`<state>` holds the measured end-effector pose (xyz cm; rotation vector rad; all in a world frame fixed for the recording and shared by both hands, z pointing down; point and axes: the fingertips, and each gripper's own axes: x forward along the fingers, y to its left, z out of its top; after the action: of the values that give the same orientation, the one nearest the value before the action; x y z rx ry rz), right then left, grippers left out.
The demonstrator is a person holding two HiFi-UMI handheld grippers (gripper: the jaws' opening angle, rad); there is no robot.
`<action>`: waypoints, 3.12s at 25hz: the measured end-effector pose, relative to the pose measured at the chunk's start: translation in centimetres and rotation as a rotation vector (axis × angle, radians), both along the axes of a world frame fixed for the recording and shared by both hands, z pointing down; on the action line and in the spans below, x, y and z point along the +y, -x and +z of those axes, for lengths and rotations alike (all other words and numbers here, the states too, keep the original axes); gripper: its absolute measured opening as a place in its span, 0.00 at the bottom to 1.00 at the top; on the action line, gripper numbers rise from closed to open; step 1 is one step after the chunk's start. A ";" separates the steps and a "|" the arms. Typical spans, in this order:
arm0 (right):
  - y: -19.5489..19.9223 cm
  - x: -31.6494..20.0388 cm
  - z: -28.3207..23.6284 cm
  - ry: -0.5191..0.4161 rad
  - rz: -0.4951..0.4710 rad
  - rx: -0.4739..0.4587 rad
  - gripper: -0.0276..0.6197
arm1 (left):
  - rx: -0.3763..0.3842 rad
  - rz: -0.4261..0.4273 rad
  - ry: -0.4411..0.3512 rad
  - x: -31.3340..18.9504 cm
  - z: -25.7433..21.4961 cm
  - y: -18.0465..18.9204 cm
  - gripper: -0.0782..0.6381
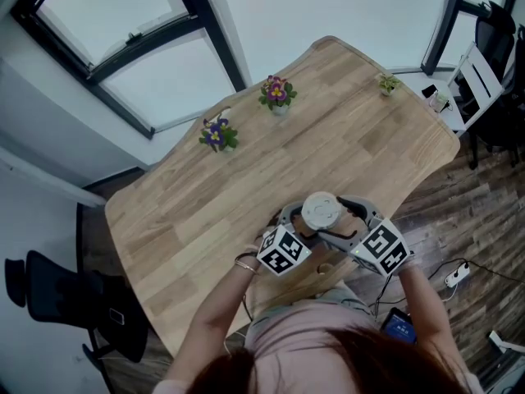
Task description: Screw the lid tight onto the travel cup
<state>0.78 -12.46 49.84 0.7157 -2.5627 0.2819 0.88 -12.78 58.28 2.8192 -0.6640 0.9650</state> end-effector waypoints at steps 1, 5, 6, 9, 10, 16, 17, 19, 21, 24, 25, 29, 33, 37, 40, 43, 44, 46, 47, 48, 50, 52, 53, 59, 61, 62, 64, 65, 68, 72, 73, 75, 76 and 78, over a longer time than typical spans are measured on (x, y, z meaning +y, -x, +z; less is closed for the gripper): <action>0.0 0.1 0.0 -0.013 0.042 -0.010 0.59 | -0.003 -0.002 -0.002 0.0 0.0 0.0 0.59; 0.0 0.3 0.0 -0.051 0.213 -0.037 0.59 | -0.016 -0.007 -0.012 0.1 0.1 0.1 0.59; 0.0 0.3 0.1 -0.054 0.249 -0.041 0.59 | -0.017 -0.011 -0.013 0.1 0.1 0.1 0.59; -0.1 0.3 0.1 -0.049 0.295 -0.062 0.59 | -0.015 -0.018 -0.009 0.0 0.1 0.0 0.59; -0.1 0.3 0.1 -0.042 0.281 -0.067 0.59 | -0.013 -0.013 -0.008 0.0 0.1 0.0 0.59; 0.1 0.3 0.1 -0.007 0.037 0.015 0.59 | -0.021 0.054 -0.005 0.1 0.1 -0.1 0.59; 0.2 0.3 0.1 -0.008 -0.002 0.035 0.59 | -0.024 0.063 -0.004 0.1 0.2 -0.1 0.59; 0.3 0.1 0.2 -0.009 -0.058 0.069 0.59 | -0.030 0.071 -0.003 0.1 0.2 -0.1 0.59; 0.3 0.1 0.2 -0.020 -0.060 0.072 0.59 | -0.032 0.061 -0.001 0.1 0.2 -0.1 0.59; 0.4 -0.1 0.1 -0.055 0.040 0.038 0.59 | -0.035 0.023 0.006 0.1 0.2 -0.1 0.59; 0.4 -0.1 0.1 -0.069 0.089 0.024 0.59 | -0.036 0.008 0.008 0.0 0.2 0.0 0.59; 0.4 -0.2 0.0 -0.103 0.246 -0.002 0.59 | -0.033 -0.039 0.008 -0.2 0.1 0.1 0.59; 0.6 0.0 0.0 -0.072 0.210 -0.022 0.59 | -0.017 -0.042 0.008 -0.3 0.1 0.2 0.59; 0.4 0.3 -0.1 -0.035 0.053 0.025 0.59 | -0.020 0.030 0.003 0.2 0.2 0.0 0.59; 0.3 0.3 -0.1 -0.040 -0.057 0.073 0.59 | -0.026 0.065 -0.002 0.4 0.1 -0.1 0.59; 0.4 0.1 -0.2 -0.042 -0.082 0.069 0.59 | -0.029 0.063 -0.001 0.3 0.1 -0.2 0.59; 0.5 0.0 -0.2 -0.052 -0.064 0.061 0.59 | -0.031 0.055 0.000 0.3 0.1 -0.2 0.59; 0.5 -0.1 -0.3 -0.079 0.003 0.046 0.59 | -0.035 0.034 0.000 0.3 0.1 -0.2 0.59; 0.5 -0.1 -0.3 -0.092 0.045 0.039 0.59 | -0.038 0.025 0.000 0.3 0.1 -0.2 0.59; 0.5 -0.1 -0.3 -0.102 0.088 0.031 0.59 | -0.041 0.016 0.000 0.3 0.1 -0.2 0.59; 0.4 -0.1 -0.3 -0.116 0.168 0.019 0.59 | -0.045 0.000 0.001 0.2 0.1 -0.2 0.59; 0.3 -0.3 -0.4 -0.124 0.233 0.012 0.59 | -0.046 -0.023 0.003 0.1 0.0 -0.3 0.59; 0.3 -0.4 -0.3 -0.124 0.251 0.009 0.59 | -0.043 -0.035 0.003 0.0 0.0 -0.3 0.59; 0.3 0.2 -0.2 -0.041 0.108 0.025 0.59 | -0.033 0.021 0.007 0.1 0.1 -0.4 0.59; 0.1 0.4 0.0 -0.019 0.025 0.060 0.59 | -0.042 0.068 0.006 0.2 0.1 -0.4 0.59; 0.0 0.4 0.1 -0.009 -0.011 0.078 0.59 | -0.049 0.089 0.003 0.3 0.1 -0.4 0.59; -0.2 0.4 0.5 0.008 -0.072 0.108 0.59 | -0.062 0.115 0.001 0.3 0.2 -0.5 0.59; -0.2 0.3 0.6 0.010 -0.095 0.117 0.59 | -0.064 0.119 0.002 0.4 0.2 -0.5 0.59; -0.2 0.1 0.5 -0.009 -0.105 0.107 0.59 | -0.065 0.102 0.006 0.3 0.1 -0.6 0.59; -0.3 0.0 0.2 -0.059 0.051 0.047 0.59 | -0.065 0.029 0.007 0.1 0.0 -0.5 0.59; -0.3 -0.1 0.2 -0.071 0.105 0.034 0.59 | -0.060 0.009 0.006 0.0 0.0 -0.5 0.59; -0.2 -0.3 0.2 -0.090 0.201 0.020 0.59 | -0.053 -0.022 0.005 -0.1 0.0 -0.4 0.59; -0.2 -0.3 0.3 -0.095 0.232 0.016 0.59 | -0.052 -0.029 0.005 -0.2 0.0 -0.4 0.59; -0.1 -0.3 0.4 -0.090 0.243 0.008 0.59 | -0.051 -0.027 0.006 -0.3 0.1 -0.3 0.59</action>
<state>0.92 -12.78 50.22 1.0623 -2.4941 0.2421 1.22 -13.09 58.35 2.7820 -0.7017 1.0350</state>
